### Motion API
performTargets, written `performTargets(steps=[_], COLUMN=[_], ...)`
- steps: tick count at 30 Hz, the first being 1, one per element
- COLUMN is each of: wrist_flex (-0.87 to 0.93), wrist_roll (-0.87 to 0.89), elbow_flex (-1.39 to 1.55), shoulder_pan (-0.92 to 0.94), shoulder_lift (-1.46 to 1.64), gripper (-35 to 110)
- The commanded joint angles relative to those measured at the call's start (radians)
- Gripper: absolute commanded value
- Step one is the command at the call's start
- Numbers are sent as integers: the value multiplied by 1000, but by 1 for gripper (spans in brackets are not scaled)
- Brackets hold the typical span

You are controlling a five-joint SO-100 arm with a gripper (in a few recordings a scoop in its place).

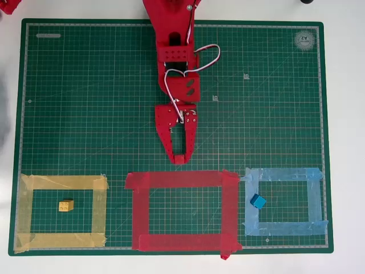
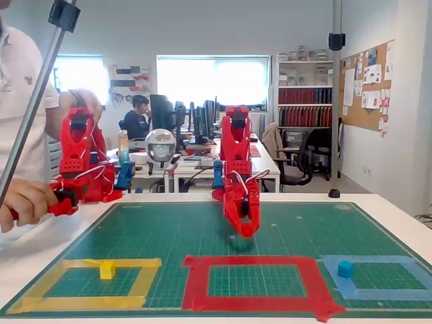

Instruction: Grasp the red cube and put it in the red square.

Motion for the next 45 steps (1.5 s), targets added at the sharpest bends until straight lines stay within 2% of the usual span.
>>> performTargets(steps=[1,12,17,33,45], wrist_flex=[8,31,282,465,466], wrist_roll=[14,-18,28,114,170], elbow_flex=[-218,-621,-772,-876,-943], shoulder_pan=[-32,-138,-121,-101,-98], shoulder_lift=[-29,-327,-383,-400,-462], gripper=[-1,-1,-1,-1,-1])
